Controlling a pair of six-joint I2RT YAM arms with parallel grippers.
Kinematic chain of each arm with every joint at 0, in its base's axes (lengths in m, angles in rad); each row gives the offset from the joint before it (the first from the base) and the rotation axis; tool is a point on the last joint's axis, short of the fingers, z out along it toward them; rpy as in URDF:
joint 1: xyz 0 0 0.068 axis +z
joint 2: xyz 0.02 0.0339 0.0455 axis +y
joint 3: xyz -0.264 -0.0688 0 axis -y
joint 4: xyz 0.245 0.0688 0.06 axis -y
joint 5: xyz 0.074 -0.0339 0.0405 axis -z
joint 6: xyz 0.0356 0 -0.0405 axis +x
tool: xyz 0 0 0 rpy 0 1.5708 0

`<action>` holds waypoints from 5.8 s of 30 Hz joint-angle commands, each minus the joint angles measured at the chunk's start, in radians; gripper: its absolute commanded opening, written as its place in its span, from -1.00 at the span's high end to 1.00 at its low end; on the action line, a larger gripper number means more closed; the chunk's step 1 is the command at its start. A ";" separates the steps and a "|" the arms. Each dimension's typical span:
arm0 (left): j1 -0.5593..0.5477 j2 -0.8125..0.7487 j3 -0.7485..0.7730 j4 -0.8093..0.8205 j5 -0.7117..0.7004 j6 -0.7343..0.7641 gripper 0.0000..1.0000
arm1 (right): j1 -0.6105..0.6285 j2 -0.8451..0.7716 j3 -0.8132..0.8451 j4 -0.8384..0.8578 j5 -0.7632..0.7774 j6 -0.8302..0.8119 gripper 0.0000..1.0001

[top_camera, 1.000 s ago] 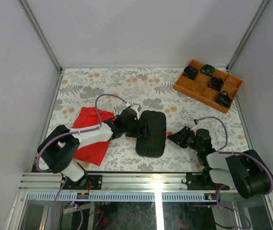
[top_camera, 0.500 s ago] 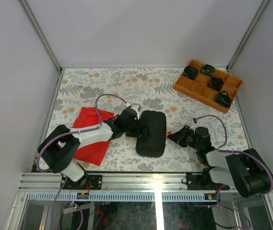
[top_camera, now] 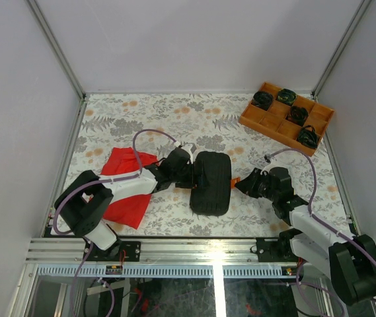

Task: Sort the tools into containers
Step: Close the storage box at the center of the board, then reset both arms

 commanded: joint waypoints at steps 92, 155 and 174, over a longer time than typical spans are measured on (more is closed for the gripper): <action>-0.034 0.141 -0.029 -0.174 -0.068 0.045 -0.50 | 0.001 -0.017 0.165 -0.145 0.165 -0.075 0.26; -0.030 -0.181 0.030 -0.272 -0.318 0.048 -0.70 | 0.137 -0.069 0.494 -0.601 0.503 -0.224 -0.42; -0.021 -0.793 0.188 -0.635 -0.713 0.152 -0.99 | 0.137 -0.550 0.552 -0.754 0.622 -0.284 -0.99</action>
